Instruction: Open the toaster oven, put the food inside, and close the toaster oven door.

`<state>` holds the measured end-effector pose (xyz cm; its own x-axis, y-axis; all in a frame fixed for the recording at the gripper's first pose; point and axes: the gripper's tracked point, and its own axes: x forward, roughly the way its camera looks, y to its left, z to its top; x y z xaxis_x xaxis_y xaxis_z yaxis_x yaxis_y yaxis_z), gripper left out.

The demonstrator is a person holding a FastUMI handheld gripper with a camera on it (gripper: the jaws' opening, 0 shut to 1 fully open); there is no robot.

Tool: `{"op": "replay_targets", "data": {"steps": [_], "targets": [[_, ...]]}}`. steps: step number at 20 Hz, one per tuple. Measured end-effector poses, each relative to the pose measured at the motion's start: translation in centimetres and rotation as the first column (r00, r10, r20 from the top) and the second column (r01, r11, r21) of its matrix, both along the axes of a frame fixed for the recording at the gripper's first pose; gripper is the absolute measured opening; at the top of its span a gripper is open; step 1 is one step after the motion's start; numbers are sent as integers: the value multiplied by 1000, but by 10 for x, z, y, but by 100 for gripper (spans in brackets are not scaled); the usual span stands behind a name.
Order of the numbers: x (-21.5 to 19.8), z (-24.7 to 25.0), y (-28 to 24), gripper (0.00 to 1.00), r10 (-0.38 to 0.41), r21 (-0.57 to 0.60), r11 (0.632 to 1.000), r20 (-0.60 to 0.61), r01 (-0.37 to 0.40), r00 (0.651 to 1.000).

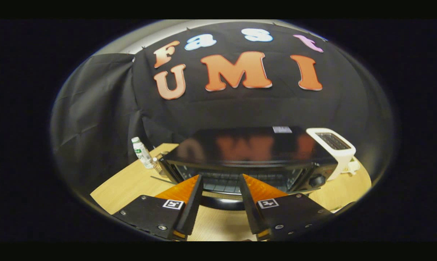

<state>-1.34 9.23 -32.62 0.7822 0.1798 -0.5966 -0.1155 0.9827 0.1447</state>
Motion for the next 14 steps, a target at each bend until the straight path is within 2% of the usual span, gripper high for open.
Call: {"op": "replay_targets", "data": {"steps": [1, 3, 6, 10, 14], "targets": [[-24, -23, -5, 59, -9, 11, 1000, -113, 11, 994], [-45, -49, -9, 59, -23, 43, 999, -196, 32, 980], [-54, -58, -15, 58, -39, 23, 999, -189, 44, 981], [-58, -65, -18, 58, -3, -79, 997, -160, -10, 987], [-74, -92, -19, 58, 0, -118, 992, -266, -32, 964]]}}
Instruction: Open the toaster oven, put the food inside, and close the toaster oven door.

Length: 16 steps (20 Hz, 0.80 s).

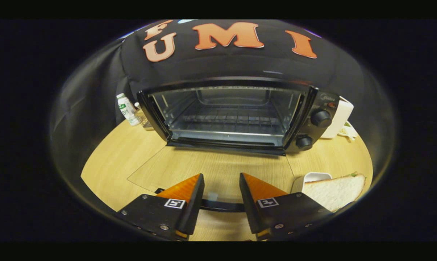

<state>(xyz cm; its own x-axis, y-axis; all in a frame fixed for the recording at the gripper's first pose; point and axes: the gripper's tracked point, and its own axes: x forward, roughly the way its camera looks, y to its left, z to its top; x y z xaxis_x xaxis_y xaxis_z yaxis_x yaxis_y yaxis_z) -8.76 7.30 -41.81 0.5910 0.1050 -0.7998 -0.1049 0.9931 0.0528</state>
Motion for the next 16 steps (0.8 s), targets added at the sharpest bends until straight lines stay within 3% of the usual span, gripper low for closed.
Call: {"op": "replay_targets", "data": {"steps": [7, 12, 14, 15, 16], "targets": [[-8, -10, 0, 58, 34, -45, 998, -2, -35, 999], [-5, 0, -4, 58, 3, 30, 1000, -37, -2, 999], [-1, 13, -10, 66, -23, 52, 998, -6, 24, 1000], [1, 20, -13, 78, -23, 55, 998, 14, 23, 1000], [2, 27, -16, 84, -18, 47, 999, 32, 16, 999]]}}
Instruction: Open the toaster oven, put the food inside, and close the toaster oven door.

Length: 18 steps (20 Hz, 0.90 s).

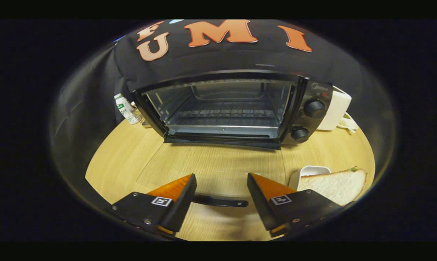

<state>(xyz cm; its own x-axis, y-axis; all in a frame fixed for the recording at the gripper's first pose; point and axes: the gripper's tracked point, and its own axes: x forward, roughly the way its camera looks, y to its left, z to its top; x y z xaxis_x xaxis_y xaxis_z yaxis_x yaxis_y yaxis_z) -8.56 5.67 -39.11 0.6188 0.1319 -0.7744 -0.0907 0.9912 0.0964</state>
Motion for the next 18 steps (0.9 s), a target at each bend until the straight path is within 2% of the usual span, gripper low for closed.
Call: {"op": "replay_targets", "data": {"steps": [1, 3, 9, 18], "targets": [[-1, 8, -4, 92, 6, -11, 1000, 14, -6, 1000], [0, 25, -8, 98, 11, -17, 1000, 54, -10, 998], [-3, 63, -39, 98, -42, 16, 999, 104, 40, 994], [-18, 96, -154, 98, -213, -36, 975, 151, 221, 965]]}}
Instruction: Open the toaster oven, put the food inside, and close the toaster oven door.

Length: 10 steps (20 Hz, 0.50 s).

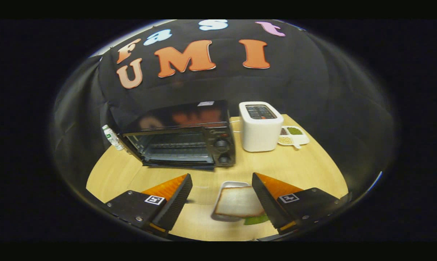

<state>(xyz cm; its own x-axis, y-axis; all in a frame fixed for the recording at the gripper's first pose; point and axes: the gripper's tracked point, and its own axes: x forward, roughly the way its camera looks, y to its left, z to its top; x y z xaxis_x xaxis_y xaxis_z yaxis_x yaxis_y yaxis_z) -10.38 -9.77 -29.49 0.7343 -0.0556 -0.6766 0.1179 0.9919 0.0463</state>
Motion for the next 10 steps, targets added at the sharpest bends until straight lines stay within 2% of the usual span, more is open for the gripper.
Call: {"op": "replay_targets", "data": {"steps": [5, 10], "targets": [[-20, -16, -46, 98, -79, 1, 997, -55, 80, 995], [-30, -57, -55, 99, -80, 42, 995, -152, 87, 985]]}}
